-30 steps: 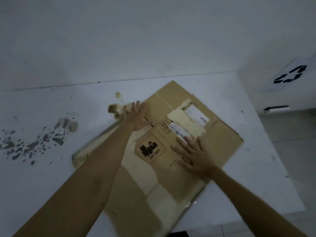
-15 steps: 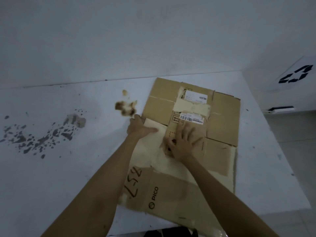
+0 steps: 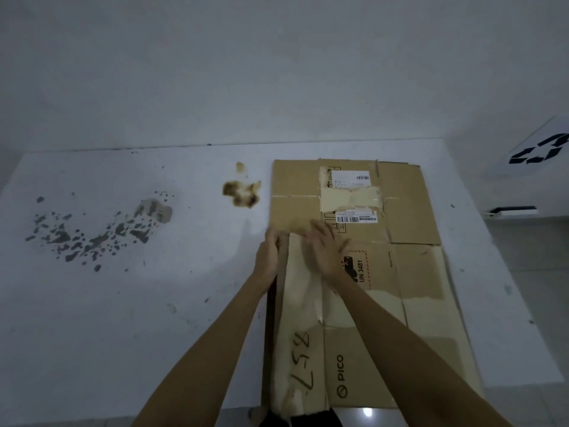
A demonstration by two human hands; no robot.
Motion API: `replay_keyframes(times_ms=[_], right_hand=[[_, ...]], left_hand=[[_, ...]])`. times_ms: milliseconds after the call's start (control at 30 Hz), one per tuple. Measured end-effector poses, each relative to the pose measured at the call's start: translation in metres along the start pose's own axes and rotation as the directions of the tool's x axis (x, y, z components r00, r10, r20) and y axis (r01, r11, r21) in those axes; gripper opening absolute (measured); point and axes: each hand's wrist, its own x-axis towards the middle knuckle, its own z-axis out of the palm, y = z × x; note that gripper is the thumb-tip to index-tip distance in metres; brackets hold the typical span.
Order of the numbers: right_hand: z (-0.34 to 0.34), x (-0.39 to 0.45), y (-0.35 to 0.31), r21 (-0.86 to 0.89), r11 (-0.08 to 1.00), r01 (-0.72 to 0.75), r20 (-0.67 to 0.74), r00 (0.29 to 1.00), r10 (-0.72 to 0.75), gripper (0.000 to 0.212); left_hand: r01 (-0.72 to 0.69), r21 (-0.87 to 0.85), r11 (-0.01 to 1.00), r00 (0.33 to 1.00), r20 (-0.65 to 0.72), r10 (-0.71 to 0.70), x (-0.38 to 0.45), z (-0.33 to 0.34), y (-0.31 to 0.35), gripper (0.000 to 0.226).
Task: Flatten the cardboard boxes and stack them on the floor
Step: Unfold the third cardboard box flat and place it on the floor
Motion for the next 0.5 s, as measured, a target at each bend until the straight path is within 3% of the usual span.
replay_keyframes(times_ms=[67, 133, 200, 333, 400, 500], right_hand=[[-0.006, 0.006, 0.004, 0.244, 0.961, -0.132, 0.029, 0.991, 0.129, 0.054], [-0.011, 0.008, 0.015, 0.366, 0.913, -0.184, 0.093, 0.983, 0.160, 0.051], [-0.018, 0.007, 0.019, 0.407, 0.893, -0.192, 0.126, 0.980, 0.153, 0.044], [-0.025, 0.003, 0.014, 0.425, 0.889, -0.174, 0.145, 0.982, 0.123, 0.048], [-0.026, 0.003, 0.012, 0.410, 0.892, -0.190, 0.161, 0.978, 0.134, 0.050], [-0.026, 0.005, 0.014, 0.388, 0.907, -0.166, 0.152, 0.982, 0.114, 0.044]], left_hand=[[-0.018, 0.003, 1.000, 0.989, -0.149, 0.018, 0.009, -0.006, 0.006, 0.067], [-0.035, 0.202, 0.979, 0.962, -0.258, 0.088, 0.022, -0.017, 0.015, 0.055], [-0.039, 0.317, 0.948, 0.971, -0.212, 0.111, 0.033, -0.022, 0.022, 0.051], [0.020, 0.298, 0.954, 0.996, -0.090, 0.008, 0.050, -0.012, 0.031, 0.049], [0.062, 0.217, 0.974, 0.995, -0.087, -0.044, 0.057, -0.009, 0.036, 0.037], [0.013, 0.072, 0.997, 0.999, -0.052, -0.009, 0.056, -0.003, 0.052, 0.042]])
